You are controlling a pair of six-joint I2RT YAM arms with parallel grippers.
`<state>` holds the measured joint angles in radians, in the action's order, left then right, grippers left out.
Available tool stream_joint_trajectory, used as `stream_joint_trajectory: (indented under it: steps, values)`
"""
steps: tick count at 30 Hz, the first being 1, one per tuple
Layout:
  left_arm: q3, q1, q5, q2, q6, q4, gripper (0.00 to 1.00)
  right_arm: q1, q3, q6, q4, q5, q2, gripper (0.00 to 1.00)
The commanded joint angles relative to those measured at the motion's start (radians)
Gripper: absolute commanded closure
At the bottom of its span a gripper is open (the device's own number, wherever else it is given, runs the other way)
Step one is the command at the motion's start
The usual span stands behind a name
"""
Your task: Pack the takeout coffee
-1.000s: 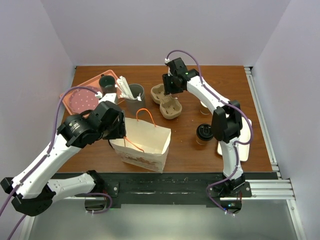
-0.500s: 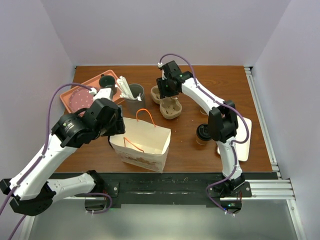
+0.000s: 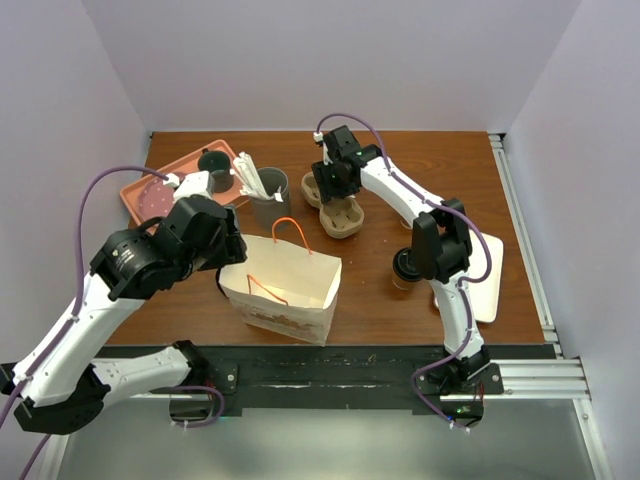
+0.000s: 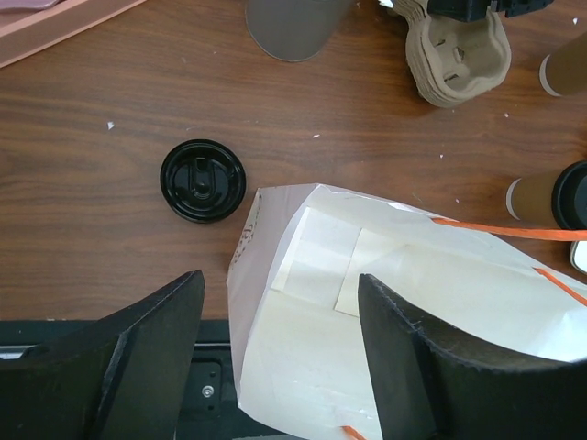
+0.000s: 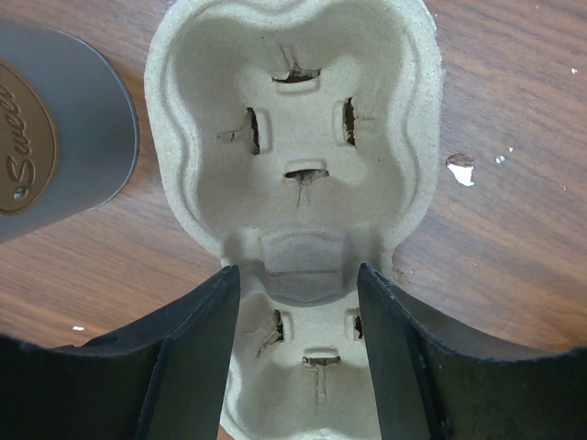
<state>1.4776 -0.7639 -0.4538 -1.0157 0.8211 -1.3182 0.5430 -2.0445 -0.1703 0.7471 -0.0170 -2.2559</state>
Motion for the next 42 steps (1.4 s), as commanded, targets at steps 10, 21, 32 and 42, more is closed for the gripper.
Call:
stream_joint_trajectory:
  steps: [10, 21, 32, 42]
  values:
    - [0.018, 0.005, -0.016, 0.034, 0.075, 0.004, 0.27, 0.014, -0.077, 0.025, 0.003, -0.055, -0.025, 0.51]
    - [0.013, 0.006, -0.02, 0.037, 0.082, 0.004, 0.26, 0.018, -0.083, 0.028, 0.021, -0.087, -0.042, 0.52]
    - [0.024, 0.005, -0.033, 0.025, 0.059, 0.004, 0.25, 0.018, -0.131, 0.038, 0.034, -0.086, -0.036, 0.67]
    - [0.012, 0.006, -0.045, 0.028, 0.039, 0.004, 0.25, 0.017, -0.221, 0.057, 0.074, -0.074, 0.001, 0.69]
